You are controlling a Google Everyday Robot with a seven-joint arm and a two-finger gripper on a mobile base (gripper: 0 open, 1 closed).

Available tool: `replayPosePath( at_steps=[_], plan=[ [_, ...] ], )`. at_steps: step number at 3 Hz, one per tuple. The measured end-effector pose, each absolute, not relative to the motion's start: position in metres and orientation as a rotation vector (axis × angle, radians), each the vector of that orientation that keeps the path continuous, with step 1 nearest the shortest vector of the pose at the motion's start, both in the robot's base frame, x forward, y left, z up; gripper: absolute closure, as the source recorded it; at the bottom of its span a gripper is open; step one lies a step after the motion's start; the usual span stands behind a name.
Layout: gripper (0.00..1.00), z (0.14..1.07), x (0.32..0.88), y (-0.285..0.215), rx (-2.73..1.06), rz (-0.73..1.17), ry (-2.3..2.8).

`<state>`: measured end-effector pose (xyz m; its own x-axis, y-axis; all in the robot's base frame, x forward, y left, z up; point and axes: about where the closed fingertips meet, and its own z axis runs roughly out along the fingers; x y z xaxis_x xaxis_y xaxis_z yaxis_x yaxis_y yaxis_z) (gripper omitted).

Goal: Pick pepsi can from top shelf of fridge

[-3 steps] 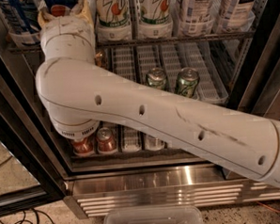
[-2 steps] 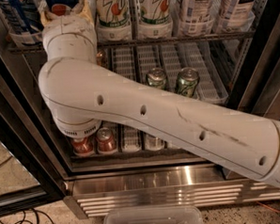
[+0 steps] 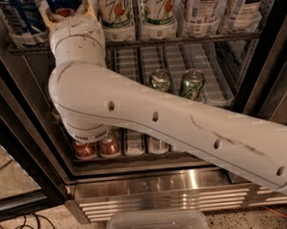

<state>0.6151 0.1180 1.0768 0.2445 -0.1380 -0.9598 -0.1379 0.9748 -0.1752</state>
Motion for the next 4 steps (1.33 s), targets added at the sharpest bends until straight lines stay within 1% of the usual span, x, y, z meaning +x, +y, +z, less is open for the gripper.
replayPosePath(
  at_steps=[1,3,4],
  plan=[
    [1.00,1.096,0.609,0.111,-0.277,0.031,1.288],
    [1.00,1.191,0.606,0.074,-0.395,0.070,1.205],
    [1.00,1.198,0.584,0.070,-0.487,0.127,1.198]
  ],
)
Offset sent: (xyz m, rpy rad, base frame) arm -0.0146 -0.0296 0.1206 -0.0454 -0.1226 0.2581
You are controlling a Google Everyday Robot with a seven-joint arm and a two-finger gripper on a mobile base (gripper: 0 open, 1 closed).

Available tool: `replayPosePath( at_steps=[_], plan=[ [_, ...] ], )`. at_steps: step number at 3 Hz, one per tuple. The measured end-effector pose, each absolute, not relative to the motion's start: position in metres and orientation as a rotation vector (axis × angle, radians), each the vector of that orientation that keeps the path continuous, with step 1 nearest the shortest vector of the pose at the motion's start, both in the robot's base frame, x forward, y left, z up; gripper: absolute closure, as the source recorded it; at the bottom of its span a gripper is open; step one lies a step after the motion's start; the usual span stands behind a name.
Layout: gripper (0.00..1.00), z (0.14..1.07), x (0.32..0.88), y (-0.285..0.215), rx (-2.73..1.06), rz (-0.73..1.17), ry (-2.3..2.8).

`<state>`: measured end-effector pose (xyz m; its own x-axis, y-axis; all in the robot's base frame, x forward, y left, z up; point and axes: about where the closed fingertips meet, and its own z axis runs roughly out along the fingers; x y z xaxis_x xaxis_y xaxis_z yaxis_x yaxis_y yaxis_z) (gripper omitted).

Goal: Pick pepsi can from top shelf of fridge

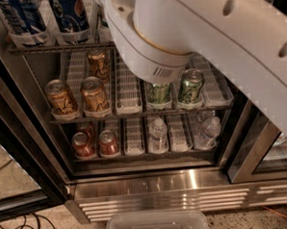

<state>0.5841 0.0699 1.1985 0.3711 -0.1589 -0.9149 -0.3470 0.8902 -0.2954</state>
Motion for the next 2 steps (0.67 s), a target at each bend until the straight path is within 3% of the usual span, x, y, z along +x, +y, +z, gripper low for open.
replayPosePath(
  at_steps=[2],
  plan=[
    [1.00,1.098,0.518,0.082,-0.595,0.362,1.381]
  ],
)
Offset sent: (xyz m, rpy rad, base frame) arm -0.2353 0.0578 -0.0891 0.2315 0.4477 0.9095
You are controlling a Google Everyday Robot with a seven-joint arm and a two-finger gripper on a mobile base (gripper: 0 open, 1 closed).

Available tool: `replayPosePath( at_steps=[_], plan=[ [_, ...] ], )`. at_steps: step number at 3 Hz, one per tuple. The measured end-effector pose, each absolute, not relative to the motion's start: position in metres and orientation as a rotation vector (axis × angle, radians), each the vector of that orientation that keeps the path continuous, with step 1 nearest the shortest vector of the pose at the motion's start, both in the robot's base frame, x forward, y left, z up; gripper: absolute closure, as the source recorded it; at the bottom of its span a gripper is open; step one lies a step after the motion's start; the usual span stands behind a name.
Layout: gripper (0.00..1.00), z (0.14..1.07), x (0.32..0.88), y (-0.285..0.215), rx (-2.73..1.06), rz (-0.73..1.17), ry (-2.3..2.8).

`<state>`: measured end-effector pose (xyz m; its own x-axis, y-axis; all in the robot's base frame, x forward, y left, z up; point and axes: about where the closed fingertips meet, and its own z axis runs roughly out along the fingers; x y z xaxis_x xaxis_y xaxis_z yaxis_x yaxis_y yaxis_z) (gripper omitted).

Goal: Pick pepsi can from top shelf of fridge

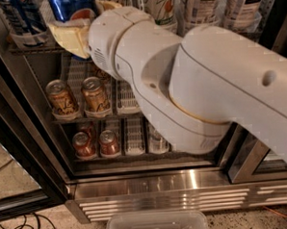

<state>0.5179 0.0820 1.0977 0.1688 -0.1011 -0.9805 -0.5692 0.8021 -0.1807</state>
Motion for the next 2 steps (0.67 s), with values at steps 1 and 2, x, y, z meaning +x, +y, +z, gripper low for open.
replayPosePath(
  at_steps=[1,2],
  plan=[
    [1.00,1.039,0.490,0.063,-0.523,0.473,1.551],
    [1.00,1.016,0.466,0.010,-0.495,0.456,1.624]
  ],
)
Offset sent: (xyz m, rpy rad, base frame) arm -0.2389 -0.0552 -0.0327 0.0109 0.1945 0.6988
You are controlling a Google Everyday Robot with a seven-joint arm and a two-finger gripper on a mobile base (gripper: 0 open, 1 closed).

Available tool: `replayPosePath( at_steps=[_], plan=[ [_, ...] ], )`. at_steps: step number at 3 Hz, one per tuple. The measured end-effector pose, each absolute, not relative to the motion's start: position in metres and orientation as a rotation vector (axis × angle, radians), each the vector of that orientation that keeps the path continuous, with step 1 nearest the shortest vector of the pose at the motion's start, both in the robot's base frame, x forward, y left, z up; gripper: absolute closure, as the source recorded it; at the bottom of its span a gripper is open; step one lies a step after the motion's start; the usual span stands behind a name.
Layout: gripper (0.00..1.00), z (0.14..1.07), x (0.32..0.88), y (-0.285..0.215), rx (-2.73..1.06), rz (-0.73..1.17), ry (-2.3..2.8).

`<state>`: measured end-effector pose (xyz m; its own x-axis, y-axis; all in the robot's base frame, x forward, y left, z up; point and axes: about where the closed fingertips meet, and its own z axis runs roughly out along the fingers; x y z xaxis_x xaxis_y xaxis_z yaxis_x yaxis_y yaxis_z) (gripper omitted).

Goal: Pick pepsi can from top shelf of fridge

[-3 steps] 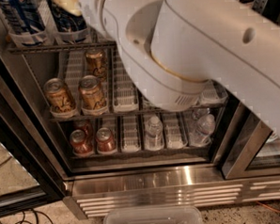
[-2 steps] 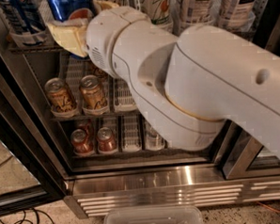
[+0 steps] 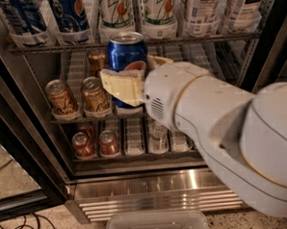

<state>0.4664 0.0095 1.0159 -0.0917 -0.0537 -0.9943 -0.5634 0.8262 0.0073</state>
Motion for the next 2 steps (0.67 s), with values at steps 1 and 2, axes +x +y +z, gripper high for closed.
replayPosePath(
  at_steps=[1,2],
  plan=[
    [1.00,1.027,0.447,-0.053,-0.542,0.383,1.590],
    [1.00,1.031,0.432,-0.041,-0.610,0.423,1.562]
  ],
)
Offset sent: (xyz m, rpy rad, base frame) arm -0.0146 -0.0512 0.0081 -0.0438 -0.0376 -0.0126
